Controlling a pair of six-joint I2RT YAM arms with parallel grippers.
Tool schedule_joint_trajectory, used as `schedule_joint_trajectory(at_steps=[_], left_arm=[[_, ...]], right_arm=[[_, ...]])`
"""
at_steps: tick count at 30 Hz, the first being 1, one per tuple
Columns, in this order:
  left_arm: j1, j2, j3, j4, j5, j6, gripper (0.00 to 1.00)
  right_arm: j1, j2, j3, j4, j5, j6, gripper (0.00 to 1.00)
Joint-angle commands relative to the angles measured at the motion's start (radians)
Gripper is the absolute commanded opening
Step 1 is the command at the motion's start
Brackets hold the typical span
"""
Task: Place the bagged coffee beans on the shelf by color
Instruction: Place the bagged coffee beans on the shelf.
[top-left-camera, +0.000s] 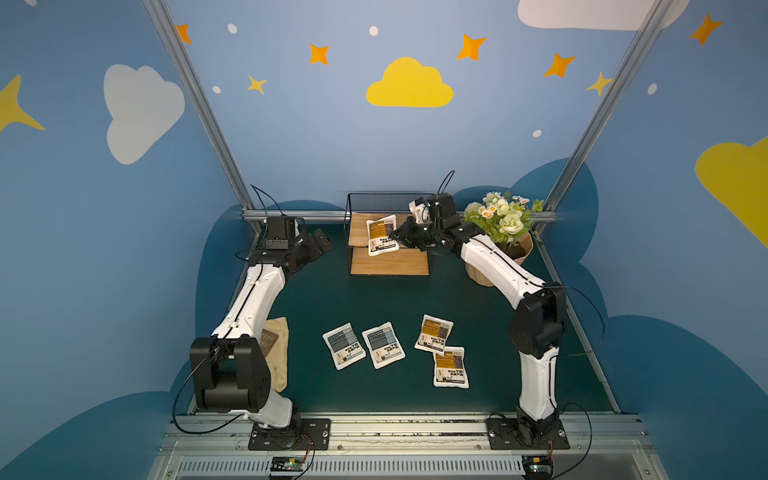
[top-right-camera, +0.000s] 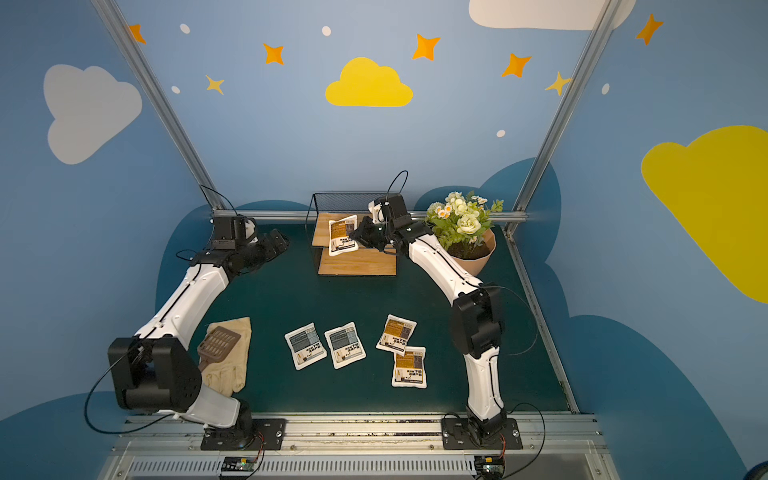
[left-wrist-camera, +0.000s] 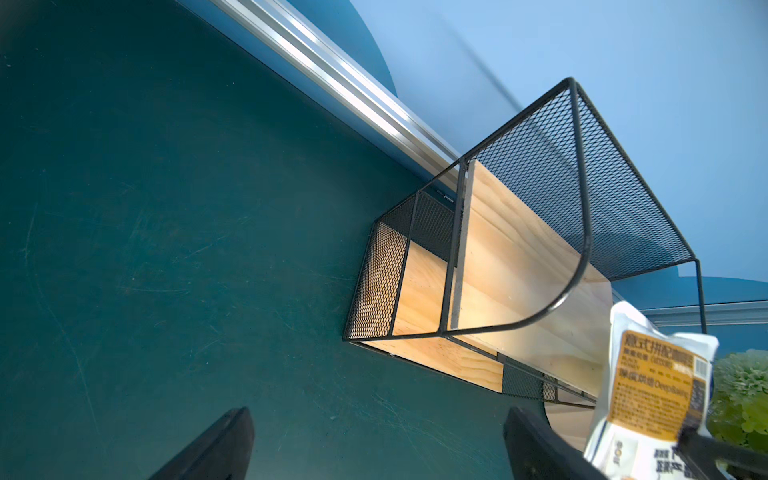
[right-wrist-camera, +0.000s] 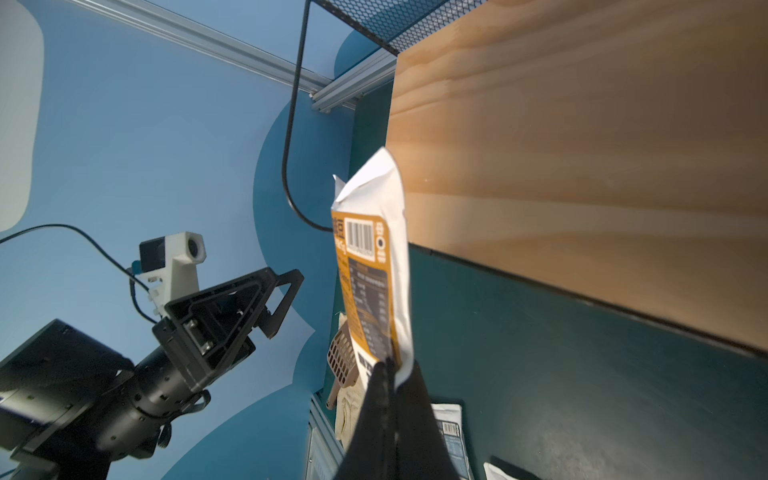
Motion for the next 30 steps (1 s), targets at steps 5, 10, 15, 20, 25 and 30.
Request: schedule_joint_trajectory(at_steps=[5, 10, 15, 20, 25, 30], left_arm=[[0.004, 0.022, 0.011, 0.016, 0.057, 0.025, 1.00], [0.005, 0.019, -0.005, 0.027, 0.057, 0.033, 1.00], [0.005, 0.027, -0.005, 0.031, 0.056, 0.037, 1.00], [0.005, 0.034, -0.005, 0.040, 0.090, 0.037, 1.00], [0.005, 0.040, -0.016, 0.050, 0.109, 0.030, 1.00], [0.005, 0.041, -0.032, 0.057, 0.120, 0.028, 1.00]], right_arm=[[0.005, 0.214, 0.341, -0.119, 0.010, 0.058, 0.00], [0.011, 0.313, 0.469, -0.105, 0.041, 0.078, 0.00], [0.023, 0.357, 0.489, -0.055, 0.062, 0.088, 0.00], [0.037, 0.402, 0.535, -0.048, 0.064, 0.079, 0.00], [0.042, 0.440, 0.552, -0.014, 0.093, 0.084, 0.12], [0.042, 0.457, 0.556, 0.023, 0.125, 0.090, 0.35]])
